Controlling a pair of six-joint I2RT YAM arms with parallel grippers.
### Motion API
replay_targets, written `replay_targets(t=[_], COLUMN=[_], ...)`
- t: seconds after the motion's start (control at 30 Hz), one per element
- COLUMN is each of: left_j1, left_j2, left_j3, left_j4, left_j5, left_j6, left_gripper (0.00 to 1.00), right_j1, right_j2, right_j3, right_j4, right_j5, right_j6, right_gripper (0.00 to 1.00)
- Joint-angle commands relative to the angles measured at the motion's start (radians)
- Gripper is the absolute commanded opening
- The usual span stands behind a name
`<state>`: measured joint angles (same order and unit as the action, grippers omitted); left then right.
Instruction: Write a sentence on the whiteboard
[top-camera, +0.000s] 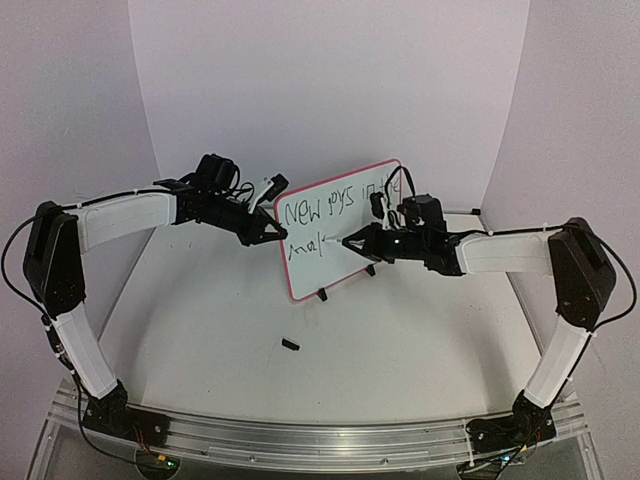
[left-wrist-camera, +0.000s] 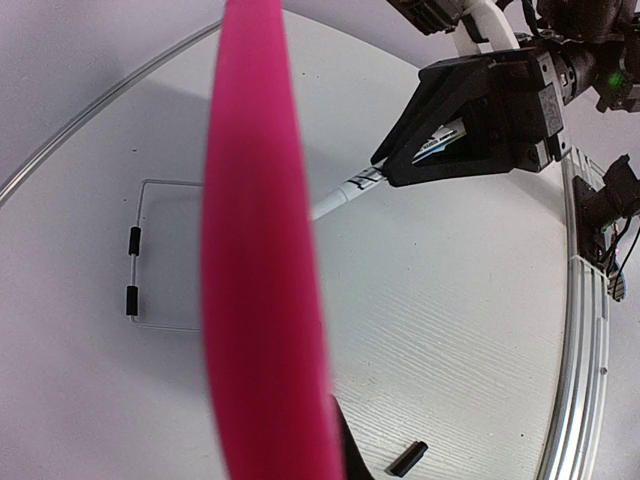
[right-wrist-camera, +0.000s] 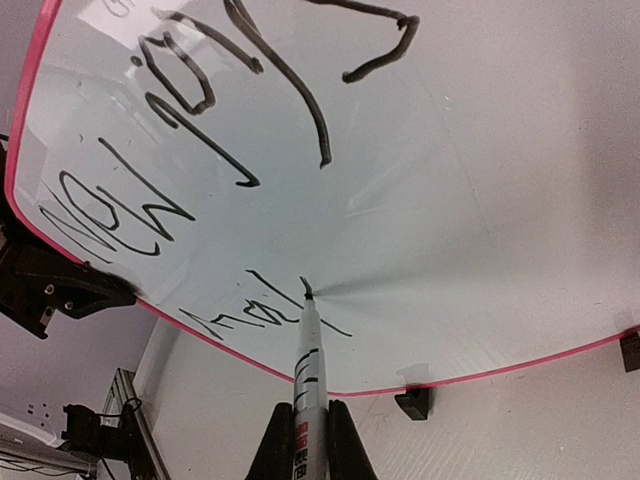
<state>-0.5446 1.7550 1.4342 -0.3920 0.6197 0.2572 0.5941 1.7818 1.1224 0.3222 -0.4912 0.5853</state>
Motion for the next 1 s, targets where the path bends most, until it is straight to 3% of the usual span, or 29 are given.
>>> replay_targets(t=[0.0,0.6,0.97], left_j1=[-0.038,-0.038,-0.038], left_j2=[0.026,0.026,0.026], left_j3=[-0.004,-0.004,-0.004], left_j4=[-0.144,-0.142,-0.143], left_j5=[0.054,0.054,0.051], left_j6=[0.008,0.007,0.008], left_gripper=[0.00,0.00,0.00], right_j1=[-0.004,-0.005,-0.010], right_j2=[0.026,-0.027,-0.082], right_j3=[0.042,-0.015,-0.041], right_j4=[0.033,0.030,0.026], right_j5=[-0.015,0.081,0.064], right_j6=[0.012,0.004,0.003], right_gripper=[0.00,0.00,0.00])
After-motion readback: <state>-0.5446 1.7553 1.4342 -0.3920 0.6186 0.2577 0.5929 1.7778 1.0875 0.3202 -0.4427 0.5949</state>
